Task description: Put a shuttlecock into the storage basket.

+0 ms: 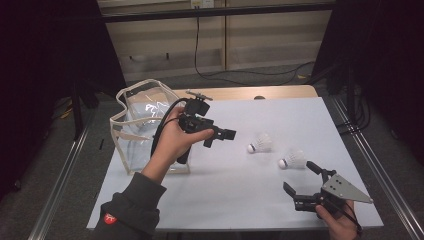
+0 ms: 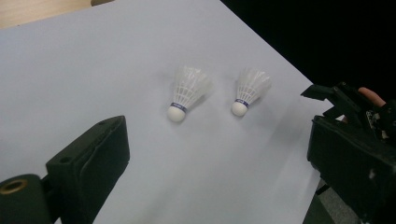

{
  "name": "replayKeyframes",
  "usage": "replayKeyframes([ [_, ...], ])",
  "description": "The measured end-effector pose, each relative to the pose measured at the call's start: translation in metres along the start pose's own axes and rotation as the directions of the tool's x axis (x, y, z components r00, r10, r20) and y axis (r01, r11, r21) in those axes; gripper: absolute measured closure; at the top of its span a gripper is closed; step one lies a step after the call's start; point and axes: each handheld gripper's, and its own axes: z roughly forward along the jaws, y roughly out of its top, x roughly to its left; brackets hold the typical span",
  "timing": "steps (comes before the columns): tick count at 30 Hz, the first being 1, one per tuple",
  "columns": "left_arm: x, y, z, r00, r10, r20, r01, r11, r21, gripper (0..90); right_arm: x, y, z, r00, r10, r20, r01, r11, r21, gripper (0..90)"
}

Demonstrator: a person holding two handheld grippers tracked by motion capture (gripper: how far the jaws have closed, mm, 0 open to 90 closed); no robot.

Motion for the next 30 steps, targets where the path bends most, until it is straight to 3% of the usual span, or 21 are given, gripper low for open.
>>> replayKeyframes([
  [18,-0.002,-0.009,0.01,0.9996,0.025,-0.013,-0.025,0.9997,0.0,6.3,0.0,0.0,-0.001,1.0,-0.003,-0.003,0.003,1.0,0.004,0.4],
  [30,-0.002,-0.017,0.02,0.9998,0.021,-0.001,-0.021,0.9998,-0.006,6.0,0.0,0.001,-0.001,1.0,-0.004,-0.006,0.004,1.0,0.003,0.3],
])
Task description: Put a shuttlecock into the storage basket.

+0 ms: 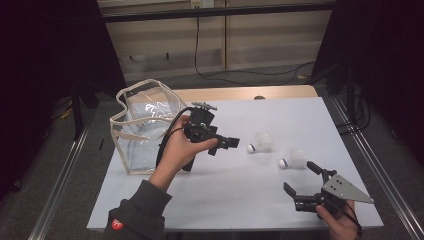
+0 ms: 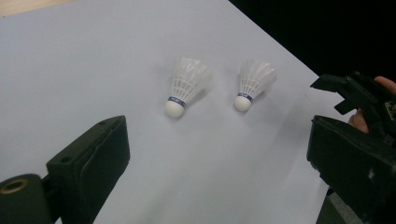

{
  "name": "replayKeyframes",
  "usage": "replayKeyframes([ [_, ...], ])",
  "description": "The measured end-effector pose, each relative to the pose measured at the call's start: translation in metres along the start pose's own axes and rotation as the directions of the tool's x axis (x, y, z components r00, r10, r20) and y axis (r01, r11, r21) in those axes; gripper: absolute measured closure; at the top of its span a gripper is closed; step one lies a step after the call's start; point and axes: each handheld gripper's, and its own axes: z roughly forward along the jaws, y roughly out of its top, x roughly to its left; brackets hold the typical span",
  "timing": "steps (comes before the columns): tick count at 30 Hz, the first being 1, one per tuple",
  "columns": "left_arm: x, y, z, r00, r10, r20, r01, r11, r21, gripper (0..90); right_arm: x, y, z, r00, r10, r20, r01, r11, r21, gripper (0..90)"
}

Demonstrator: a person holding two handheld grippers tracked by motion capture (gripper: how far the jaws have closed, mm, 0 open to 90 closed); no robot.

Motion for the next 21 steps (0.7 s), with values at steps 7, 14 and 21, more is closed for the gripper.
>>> replayKeyframes([
  [7,-0.002,-0.003,0.007,0.9999,0.011,0.004,-0.011,0.9998,-0.014,5.9,0.0,0.001,0.002,1.0,-0.002,-0.005,0.002,1.0,0.002,0.3],
  [14,-0.001,-0.006,0.014,0.9998,0.022,0.002,-0.022,0.9997,-0.006,5.2,0.001,0.0,0.003,1.0,-0.005,-0.007,0.005,1.0,0.005,0.3],
  [21,-0.001,-0.007,0.024,0.9996,0.027,-0.005,-0.027,0.9996,-0.004,5.2,0.0,0.0,0.002,1.0,-0.002,-0.008,0.003,1.0,0.007,0.3],
])
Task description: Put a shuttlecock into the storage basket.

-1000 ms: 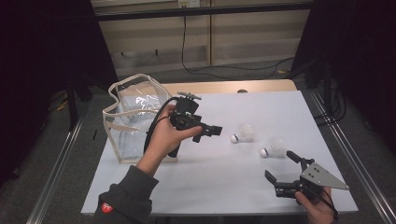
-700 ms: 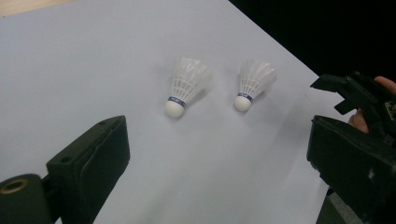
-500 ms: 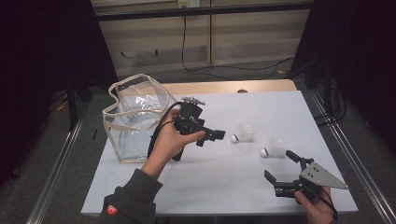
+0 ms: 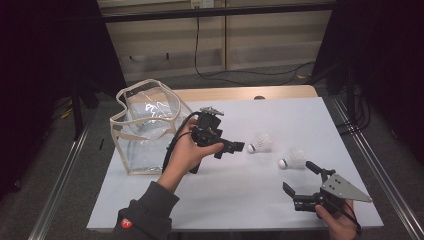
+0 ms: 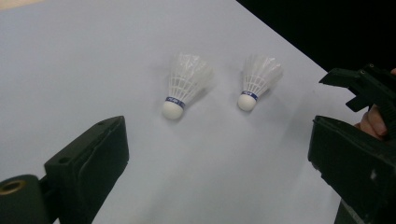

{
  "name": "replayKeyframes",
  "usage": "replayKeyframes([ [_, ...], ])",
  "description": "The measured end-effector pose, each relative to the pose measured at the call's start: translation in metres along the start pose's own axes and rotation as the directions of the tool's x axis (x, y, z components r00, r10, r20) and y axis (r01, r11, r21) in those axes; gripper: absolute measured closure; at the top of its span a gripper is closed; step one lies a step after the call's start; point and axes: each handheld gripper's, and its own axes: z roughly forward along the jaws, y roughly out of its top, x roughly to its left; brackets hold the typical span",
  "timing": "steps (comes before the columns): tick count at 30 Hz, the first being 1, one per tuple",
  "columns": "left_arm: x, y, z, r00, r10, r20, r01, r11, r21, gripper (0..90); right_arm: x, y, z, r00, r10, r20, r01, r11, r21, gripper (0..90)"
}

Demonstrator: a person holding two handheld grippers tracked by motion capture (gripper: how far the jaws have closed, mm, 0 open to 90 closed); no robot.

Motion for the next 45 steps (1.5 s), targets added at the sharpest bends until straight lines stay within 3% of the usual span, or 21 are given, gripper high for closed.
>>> replayKeyframes([
  [12,-0.003,-0.005,0.018,0.9998,0.011,0.016,-0.011,0.9999,0.008,4.6,0.0,0.0,0.0,1.0,0.001,0.005,-0.001,1.0,0.001,0.3],
  [21,-0.005,-0.009,0.03,0.9996,0.016,0.025,-0.017,0.9991,0.04,2.6,0.0,0.0,0.0,1.0,-0.004,0.001,0.004,1.0,-0.001,0.4],
  [45,-0.014,-0.012,0.054,0.9981,0.043,0.044,-0.044,0.9985,0.032,5.9,-0.002,0.0,-0.002,1.0,0.002,0.008,-0.002,1.0,0.003,0.4],
])
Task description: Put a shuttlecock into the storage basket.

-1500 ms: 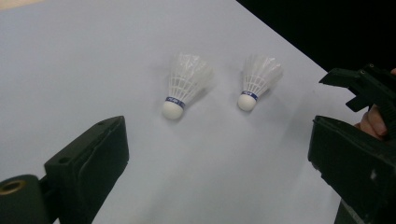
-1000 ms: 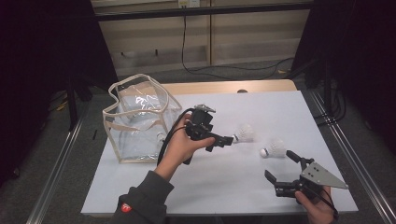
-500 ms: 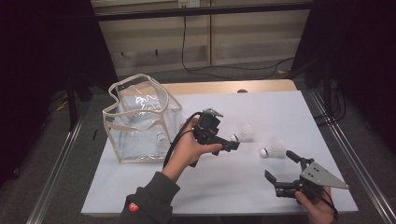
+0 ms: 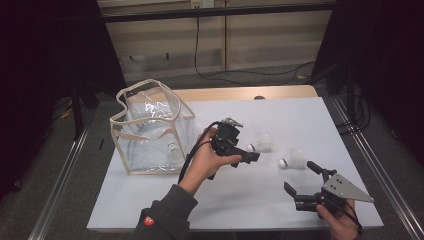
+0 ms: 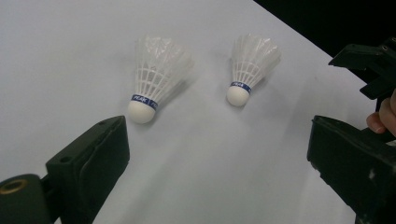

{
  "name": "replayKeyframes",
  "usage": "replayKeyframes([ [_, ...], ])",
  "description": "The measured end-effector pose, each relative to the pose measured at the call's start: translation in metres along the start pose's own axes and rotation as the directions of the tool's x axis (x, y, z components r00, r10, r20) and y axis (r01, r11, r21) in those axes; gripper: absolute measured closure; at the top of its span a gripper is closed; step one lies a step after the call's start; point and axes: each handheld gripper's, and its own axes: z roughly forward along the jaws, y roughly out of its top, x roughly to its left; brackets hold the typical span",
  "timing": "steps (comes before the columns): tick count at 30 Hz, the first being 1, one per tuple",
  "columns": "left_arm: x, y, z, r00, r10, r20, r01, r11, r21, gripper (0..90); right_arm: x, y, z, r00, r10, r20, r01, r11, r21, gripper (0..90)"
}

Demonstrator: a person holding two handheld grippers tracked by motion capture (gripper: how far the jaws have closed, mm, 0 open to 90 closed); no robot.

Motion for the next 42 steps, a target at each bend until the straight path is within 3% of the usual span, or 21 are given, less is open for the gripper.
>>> replayKeyframes([
  [24,-0.004,-0.007,0.03,0.9997,0.025,0.008,-0.025,0.9994,0.024,8.2,0.001,0.0,0.001,1.0,-0.006,-0.004,0.006,1.0,0.003,0.4],
  [42,-0.006,-0.002,0.049,0.9986,0.051,0.009,-0.052,0.9982,0.029,11.6,-0.001,0.0,0.0,1.0,-0.002,-0.003,0.002,1.0,-0.003,0.4],
])
